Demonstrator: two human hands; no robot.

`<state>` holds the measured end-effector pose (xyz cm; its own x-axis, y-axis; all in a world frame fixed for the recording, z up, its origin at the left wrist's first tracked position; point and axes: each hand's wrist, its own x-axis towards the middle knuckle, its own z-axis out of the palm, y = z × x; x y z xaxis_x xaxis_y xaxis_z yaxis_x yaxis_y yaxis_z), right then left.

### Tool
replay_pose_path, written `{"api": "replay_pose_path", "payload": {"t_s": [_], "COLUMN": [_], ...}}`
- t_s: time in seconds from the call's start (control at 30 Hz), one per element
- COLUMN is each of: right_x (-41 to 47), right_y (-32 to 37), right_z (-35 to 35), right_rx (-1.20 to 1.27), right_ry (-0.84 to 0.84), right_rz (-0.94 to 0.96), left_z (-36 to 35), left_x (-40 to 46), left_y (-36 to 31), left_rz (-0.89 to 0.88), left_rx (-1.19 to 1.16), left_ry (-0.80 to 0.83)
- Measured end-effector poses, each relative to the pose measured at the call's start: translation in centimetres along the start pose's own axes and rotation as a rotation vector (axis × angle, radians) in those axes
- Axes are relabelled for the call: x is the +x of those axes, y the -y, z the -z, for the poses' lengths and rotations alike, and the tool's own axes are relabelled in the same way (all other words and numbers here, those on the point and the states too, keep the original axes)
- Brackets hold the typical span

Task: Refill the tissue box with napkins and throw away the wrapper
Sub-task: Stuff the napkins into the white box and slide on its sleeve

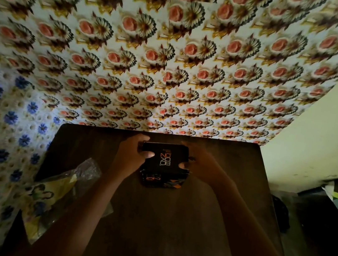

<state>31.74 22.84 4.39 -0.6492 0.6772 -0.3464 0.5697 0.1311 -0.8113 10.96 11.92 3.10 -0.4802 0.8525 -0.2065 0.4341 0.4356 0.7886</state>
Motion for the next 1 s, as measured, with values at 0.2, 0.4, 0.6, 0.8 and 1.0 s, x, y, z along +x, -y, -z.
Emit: {"api": "replay_pose_path", "payload": {"t_s": [0.2,0.4,0.6,0.8,1.0], "right_x": [-2.0,-5.7,-6.9,-5.5,-0.6], "right_y": [-2.1,-6.4,-7.8,-8.6,-8.8], "right_z": [-0.8,-1.7,-2.2,-3.3,-5.0], "right_rx": [0.205,0.088,0.032,0.421,0.573], "right_ry": [-0.169,-0.647,-0.671,-0.545,-0.381], "right_rz": [-0.119,-0.180,-0.318,-0.321,-0.325], "left_z": [0.0,-3.9,-7.3,-8.7,-7.9], "left_x": [-1.2,-3.1,-4.6,-6.2,-4.8], "left_y": [1.5,1.2,2.0,3.1,6.2], "left_rz": [0.120,0.280,0.426,0.130,0.055], "left_rx": [-0.332,-0.404,-0.567,-0.322,-0.138], "left_ry": [0.086,0.121,0.245,-0.054,-0.228]}}
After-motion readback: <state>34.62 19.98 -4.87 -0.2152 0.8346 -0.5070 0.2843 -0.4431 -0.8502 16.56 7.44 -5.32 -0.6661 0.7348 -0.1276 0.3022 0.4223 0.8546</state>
